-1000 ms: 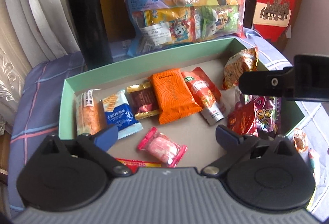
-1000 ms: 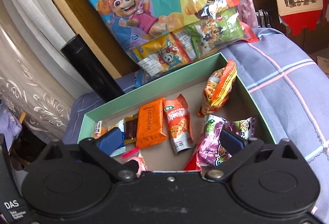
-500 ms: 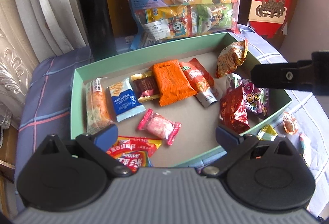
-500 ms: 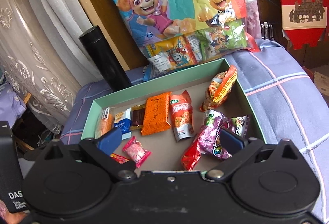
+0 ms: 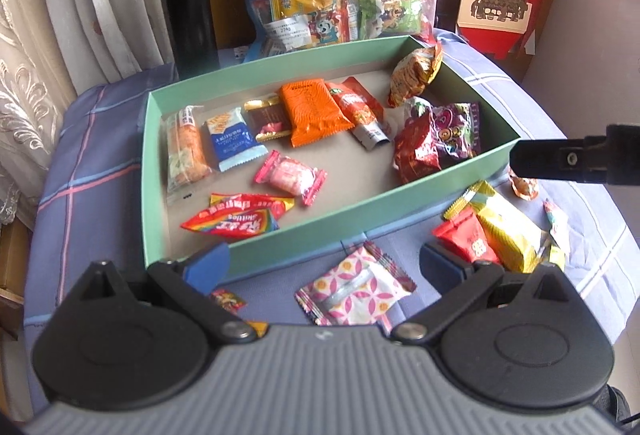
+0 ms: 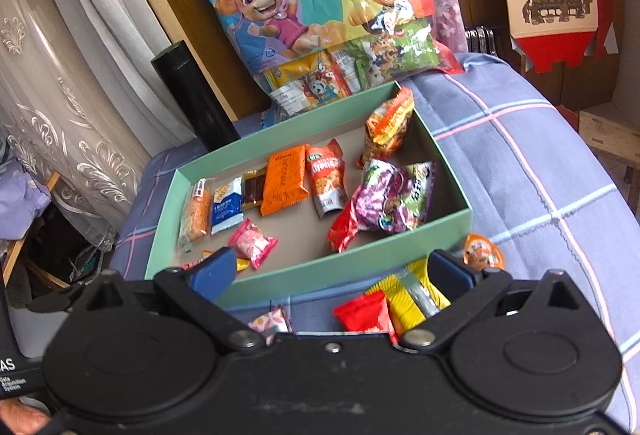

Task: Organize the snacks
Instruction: 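Move left tool to yellow Mango bar while right tool reaches pink floral pack, then grasp yellow Mango bar with left tool while right tool grasps pink floral pack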

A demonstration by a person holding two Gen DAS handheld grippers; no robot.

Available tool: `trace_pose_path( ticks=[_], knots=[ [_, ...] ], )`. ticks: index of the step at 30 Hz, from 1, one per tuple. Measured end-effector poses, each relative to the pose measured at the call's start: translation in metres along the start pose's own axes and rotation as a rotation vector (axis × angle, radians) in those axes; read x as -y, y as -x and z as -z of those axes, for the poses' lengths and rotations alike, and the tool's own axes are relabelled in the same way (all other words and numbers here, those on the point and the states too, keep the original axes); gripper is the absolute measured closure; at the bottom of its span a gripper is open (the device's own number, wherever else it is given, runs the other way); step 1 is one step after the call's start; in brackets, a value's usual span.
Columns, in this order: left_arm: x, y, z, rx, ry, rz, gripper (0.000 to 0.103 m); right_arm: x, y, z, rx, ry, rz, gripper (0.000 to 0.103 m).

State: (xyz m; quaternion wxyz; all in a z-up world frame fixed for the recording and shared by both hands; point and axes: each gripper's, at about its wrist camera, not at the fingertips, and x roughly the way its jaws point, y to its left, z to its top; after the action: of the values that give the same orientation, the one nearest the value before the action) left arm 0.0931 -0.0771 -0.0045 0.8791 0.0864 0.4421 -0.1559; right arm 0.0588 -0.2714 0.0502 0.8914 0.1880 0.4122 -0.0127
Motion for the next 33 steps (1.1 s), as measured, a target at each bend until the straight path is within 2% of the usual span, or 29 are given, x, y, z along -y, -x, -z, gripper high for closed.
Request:
trace_pose_path(
  ticks=[3, 9, 20, 26, 29, 31, 33],
  knots=[
    [-0.004, 0.001, 0.017, -0.022, 0.013, 0.006, 0.000, 0.006, 0.002, 0.017, -0.034, -0.026, 0.021, 0.000],
    [-0.022, -0.001, 0.049, -0.069, 0.051, -0.002, 0.000, 0.007, -0.003, 0.045, -0.104, -0.062, 0.007, 0.000],
    [-0.059, -0.004, 0.096, -0.106, 0.112, 0.008, 0.001, -0.035, -0.042, 0.066, -0.163, 0.050, -0.002, 0.000],
    [-0.079, -0.012, 0.103, -0.121, 0.191, 0.028, 0.018, -0.060, -0.062, 0.066, -0.173, 0.129, 0.002, 0.000],
    [-0.085, -0.015, 0.106, -0.125, 0.198, 0.053, 0.037, -0.068, -0.070, 0.065, -0.178, 0.148, 0.008, 0.000],
    [-0.087, -0.013, 0.108, -0.109, 0.187, 0.037, 0.053, -0.076, -0.077, 0.065, -0.184, 0.164, 0.016, 0.000],
    [-0.092, -0.013, 0.106, -0.105, 0.203, 0.048, 0.056, -0.080, -0.083, 0.064, -0.192, 0.177, 0.022, 0.000]
  ],
)
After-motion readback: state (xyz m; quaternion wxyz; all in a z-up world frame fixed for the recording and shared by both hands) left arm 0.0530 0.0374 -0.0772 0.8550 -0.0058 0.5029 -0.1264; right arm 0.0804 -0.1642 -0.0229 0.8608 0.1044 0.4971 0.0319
